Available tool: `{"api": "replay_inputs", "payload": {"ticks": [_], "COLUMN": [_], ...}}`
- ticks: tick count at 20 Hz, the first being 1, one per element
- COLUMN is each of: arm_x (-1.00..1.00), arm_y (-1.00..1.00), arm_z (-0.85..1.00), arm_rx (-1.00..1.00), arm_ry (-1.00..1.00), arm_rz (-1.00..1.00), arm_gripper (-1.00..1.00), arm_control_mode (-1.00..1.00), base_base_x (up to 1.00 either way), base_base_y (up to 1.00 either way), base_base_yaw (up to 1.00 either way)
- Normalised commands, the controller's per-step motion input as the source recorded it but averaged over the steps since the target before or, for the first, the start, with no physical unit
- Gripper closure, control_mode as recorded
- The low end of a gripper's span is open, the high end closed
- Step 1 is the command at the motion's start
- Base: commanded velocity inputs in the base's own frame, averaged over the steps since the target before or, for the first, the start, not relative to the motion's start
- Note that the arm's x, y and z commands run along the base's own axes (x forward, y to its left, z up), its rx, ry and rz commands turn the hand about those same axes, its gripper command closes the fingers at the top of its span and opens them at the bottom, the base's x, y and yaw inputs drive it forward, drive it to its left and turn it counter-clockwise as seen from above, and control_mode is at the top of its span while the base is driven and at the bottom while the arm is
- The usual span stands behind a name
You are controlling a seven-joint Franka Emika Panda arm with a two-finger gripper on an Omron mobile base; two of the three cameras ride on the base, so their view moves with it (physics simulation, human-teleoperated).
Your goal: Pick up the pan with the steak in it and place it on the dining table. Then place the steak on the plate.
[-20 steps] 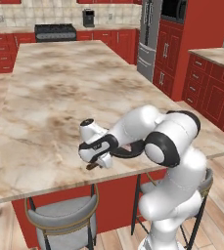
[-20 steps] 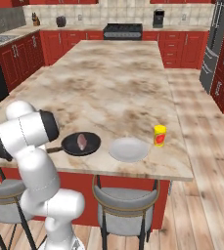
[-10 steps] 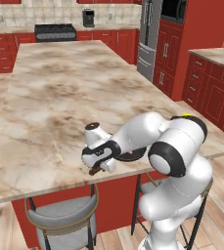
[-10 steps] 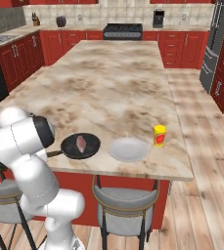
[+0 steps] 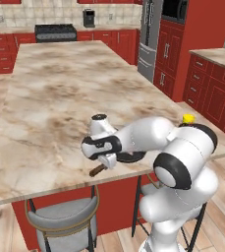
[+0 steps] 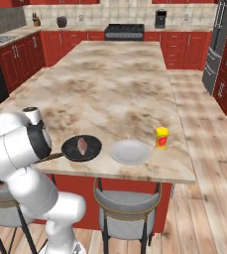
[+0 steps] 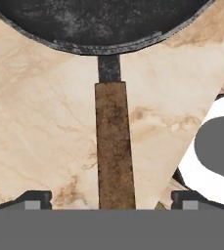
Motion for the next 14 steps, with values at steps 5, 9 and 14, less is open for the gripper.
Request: {"api": "replay_inputs", "payload": {"ticks": [5,9,14], "arm_x": [-0.32,-0.50,-0.51], "arm_y": [0.00,0.00,0.00], "arm_z": [0.57,0.74,0.81], "arm_rx": [0.16,0.15,0.13], "arm_ry": [0.04,0.05,0.07], "arm_rz": [-0.01,0.00,0.00], "arm_gripper": [-1.00,-1.00,-1.00], "arm_control_mode": [-1.00,-1.00,-1.00], "base_base_x": [0.00,0.00,0.00], "base_base_y": [0.00,0.00,0.00], "base_base_yaw": [0.00,0.00,0.00]}}
